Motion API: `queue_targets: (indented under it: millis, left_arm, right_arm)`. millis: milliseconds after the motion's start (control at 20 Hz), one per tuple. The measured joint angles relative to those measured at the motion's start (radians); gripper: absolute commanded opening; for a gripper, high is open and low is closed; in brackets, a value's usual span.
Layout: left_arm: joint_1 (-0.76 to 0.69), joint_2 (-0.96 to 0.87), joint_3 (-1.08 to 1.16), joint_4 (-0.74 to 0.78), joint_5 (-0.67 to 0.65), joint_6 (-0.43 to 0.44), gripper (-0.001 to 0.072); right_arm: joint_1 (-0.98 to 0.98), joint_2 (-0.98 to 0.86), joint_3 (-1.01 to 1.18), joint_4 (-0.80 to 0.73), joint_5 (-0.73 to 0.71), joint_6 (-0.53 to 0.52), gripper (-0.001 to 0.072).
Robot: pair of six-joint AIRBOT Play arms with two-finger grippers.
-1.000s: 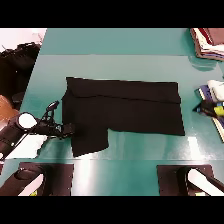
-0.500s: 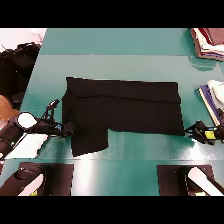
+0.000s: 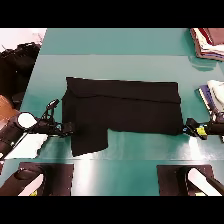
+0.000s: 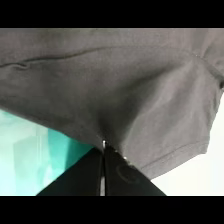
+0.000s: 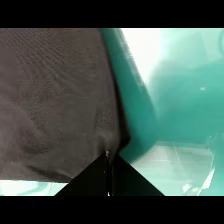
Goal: Fold the shirts.
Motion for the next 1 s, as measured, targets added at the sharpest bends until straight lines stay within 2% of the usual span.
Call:
queue_targets:
  millis: [250,700,850,1000]
  left_arm:
    - [0.000,0.006,0.058,0.027,-0.048,0.000,0.0024]
    - [-0.001,0.202,0.149,0.026,-0.192,-0.071,0.0025]
    - [-0.001,0.203,0.225,0.034,-0.137,-0.053,0.0025]
    - [-0.001,0.113,0.307,0.071,-0.058,-0.016,0.0027]
  right_arm:
    - [0.018,0.023,0.065,-0.043,0.070,-0.006,0.0022]
    - [-0.035,0.255,0.209,-0.195,0.267,-0.002,0.0021]
    - [-0.017,0.225,0.277,-0.202,0.274,0.010,0.0021]
    - [0.043,0.110,0.365,-0.204,0.242,0.023,0.0021]
